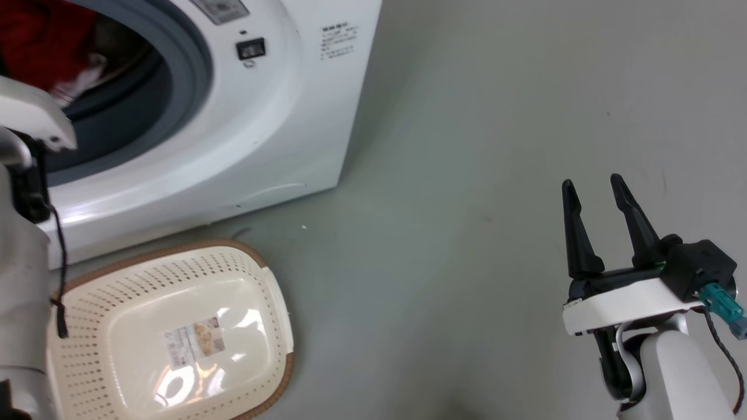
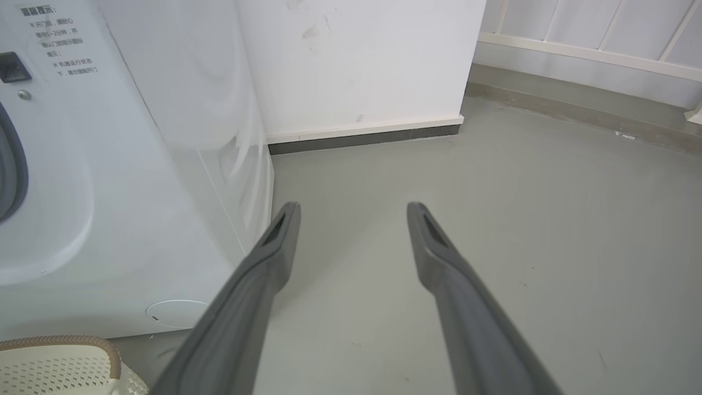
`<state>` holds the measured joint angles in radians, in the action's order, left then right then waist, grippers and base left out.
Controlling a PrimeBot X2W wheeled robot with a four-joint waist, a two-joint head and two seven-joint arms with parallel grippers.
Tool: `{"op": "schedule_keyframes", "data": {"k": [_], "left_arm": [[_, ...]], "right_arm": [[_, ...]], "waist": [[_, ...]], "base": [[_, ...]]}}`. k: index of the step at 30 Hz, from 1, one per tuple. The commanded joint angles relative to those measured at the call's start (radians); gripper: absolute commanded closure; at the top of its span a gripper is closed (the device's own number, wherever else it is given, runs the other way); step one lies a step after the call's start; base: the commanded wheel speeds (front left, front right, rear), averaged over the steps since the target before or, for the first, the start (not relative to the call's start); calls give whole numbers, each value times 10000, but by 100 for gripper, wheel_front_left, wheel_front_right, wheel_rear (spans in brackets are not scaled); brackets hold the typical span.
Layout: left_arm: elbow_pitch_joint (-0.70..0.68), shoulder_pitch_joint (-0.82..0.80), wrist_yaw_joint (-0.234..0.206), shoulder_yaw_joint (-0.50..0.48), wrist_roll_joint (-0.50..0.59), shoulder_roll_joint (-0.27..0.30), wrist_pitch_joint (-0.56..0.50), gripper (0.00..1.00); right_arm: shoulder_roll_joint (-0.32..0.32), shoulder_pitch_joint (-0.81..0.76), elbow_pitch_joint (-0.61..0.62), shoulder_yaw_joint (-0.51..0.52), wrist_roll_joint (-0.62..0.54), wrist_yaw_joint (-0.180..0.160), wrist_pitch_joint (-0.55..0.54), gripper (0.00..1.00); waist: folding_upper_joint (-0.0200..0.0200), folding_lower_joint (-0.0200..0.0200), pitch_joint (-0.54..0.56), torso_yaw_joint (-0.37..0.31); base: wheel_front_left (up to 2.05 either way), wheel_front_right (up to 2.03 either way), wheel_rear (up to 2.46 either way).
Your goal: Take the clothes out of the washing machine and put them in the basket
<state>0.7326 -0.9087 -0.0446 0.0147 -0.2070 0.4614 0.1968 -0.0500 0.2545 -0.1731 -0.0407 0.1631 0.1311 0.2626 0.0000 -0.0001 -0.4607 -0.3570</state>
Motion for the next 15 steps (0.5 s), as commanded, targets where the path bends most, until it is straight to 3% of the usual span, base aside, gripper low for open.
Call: {"op": "schedule_keyframes", "data": {"k": [1,15], "left_arm": [[-18,242,-21,-1,-40,-115,174,100],[-1332,2125,145,-23,-416,-998,696,100]], "right_arm": [[-5,-116,-34,77,-62,-7,30,0],[-5,-999,-230,590,-605,-7,30,0]], "waist": [[0,1,542,382],[0,1,2228,1378]], "base": [[0,0,0],[0,0,0]]}}
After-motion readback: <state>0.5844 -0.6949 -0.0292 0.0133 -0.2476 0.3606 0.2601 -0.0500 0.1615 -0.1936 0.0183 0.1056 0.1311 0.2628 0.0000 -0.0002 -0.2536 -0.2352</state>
